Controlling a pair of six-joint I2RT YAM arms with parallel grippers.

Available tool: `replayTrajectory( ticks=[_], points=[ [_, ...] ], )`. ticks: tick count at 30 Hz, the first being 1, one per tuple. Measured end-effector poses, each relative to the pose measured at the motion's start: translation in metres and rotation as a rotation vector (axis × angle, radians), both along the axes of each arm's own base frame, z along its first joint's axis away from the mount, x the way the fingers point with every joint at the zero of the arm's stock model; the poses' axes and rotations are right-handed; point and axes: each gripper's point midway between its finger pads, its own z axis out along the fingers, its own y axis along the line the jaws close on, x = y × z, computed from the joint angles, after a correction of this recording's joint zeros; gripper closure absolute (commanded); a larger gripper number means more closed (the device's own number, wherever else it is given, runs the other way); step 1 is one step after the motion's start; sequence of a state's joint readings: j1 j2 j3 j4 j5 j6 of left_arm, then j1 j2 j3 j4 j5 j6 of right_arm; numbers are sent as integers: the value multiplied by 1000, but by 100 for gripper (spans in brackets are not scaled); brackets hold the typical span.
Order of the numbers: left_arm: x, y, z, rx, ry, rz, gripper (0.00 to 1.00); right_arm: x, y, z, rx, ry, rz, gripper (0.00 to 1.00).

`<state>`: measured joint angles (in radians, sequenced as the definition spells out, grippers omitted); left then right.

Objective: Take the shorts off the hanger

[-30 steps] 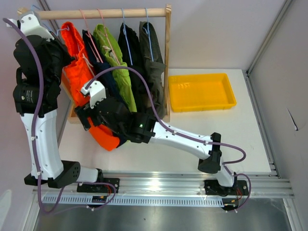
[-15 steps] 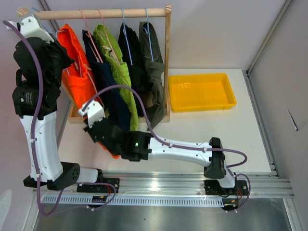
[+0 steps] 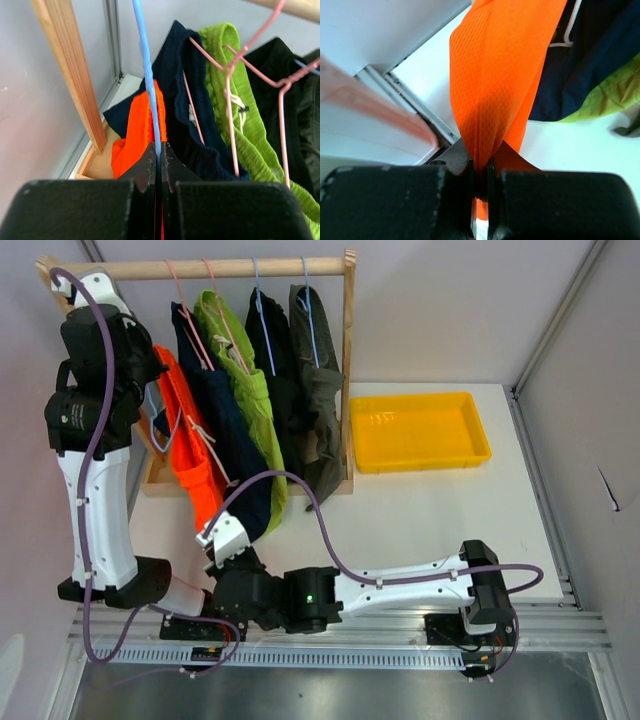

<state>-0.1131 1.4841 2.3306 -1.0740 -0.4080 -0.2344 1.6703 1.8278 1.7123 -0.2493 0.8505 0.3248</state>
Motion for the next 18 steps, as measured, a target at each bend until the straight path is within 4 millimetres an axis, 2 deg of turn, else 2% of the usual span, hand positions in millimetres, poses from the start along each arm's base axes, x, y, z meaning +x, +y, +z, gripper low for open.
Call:
replayTrajectory(
  ticks=[4,6,10,13,15,18],
  points=[
    [-7,-12,-5,0,12,-41,100,28,3,5,0,-1,-10,100],
    [-13,-19,-5,-11,7,-66,100,49,15,17,12,-10,-8,100],
    [-36,-30,-19,-74,29,-122,100,105,53,57,80,-47,-2,100],
    [-58,-35,-37,-106,73,-157,100,156,65,79,125,-73,-16,100],
    [-68,-34,-37,-124,57,-156,100,182,59,74,100,-72,-26,100],
    [-82,-34,-32,-130,39,-169,100,198,49,50,65,-39,-46,100]
  ],
)
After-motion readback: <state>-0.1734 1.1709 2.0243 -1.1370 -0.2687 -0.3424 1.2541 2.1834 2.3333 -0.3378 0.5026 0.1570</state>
